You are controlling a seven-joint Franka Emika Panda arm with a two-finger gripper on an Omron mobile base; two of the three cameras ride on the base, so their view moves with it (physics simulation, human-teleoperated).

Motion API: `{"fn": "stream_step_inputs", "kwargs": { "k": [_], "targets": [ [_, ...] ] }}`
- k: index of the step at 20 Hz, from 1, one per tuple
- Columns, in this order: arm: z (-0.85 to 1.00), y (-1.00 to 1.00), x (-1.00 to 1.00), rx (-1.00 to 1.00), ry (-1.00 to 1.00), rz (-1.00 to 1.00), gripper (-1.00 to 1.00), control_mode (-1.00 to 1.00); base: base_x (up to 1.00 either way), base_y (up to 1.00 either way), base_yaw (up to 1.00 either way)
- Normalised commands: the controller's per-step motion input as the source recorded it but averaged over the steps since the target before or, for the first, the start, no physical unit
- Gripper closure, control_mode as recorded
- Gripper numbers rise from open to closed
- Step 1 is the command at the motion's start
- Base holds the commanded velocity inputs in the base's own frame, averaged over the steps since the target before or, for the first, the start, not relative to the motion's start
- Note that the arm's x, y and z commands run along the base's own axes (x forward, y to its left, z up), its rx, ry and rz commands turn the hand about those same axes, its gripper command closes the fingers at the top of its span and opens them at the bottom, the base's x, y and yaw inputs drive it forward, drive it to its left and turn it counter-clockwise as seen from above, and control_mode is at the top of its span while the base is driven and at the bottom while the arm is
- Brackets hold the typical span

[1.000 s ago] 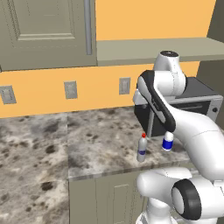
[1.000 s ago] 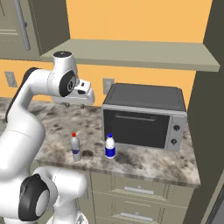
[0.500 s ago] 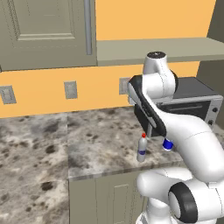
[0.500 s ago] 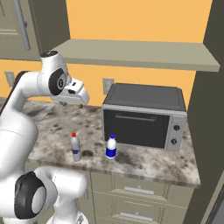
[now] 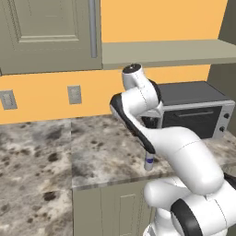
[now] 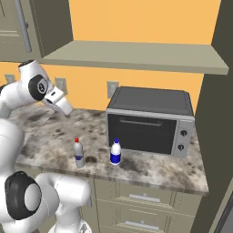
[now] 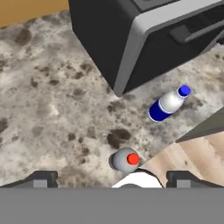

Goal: Take the bottled waters from the counter and place them in the freezer to freeze. Close the freezer door after placing the bottles.

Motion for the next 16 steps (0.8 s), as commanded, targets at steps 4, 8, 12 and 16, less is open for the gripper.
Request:
{"fn": "stream_step_inputs", "kwargs": {
  "k": [4, 8, 12, 16],
  "targets": [
    [-0.37, 0.18, 0.0, -0.16, -0.07, -0.37, -1.0, -1.0, 0.0, 0.0, 0.0],
    [-0.27, 0.01, 0.02, -0.37, -0.19, -0.38, -1.0, -1.0, 0.0, 0.0, 0.0],
    [-0.17, 0.04, -0.01, -0.26, -0.15, -0.41, -1.0, -1.0, 0.0, 0.0, 0.0],
    [0.0, 0.22, -0.38, -0.04, -0.27, -0.44, -1.0, -1.0, 0.0, 0.0, 0.0]
  ]
}}
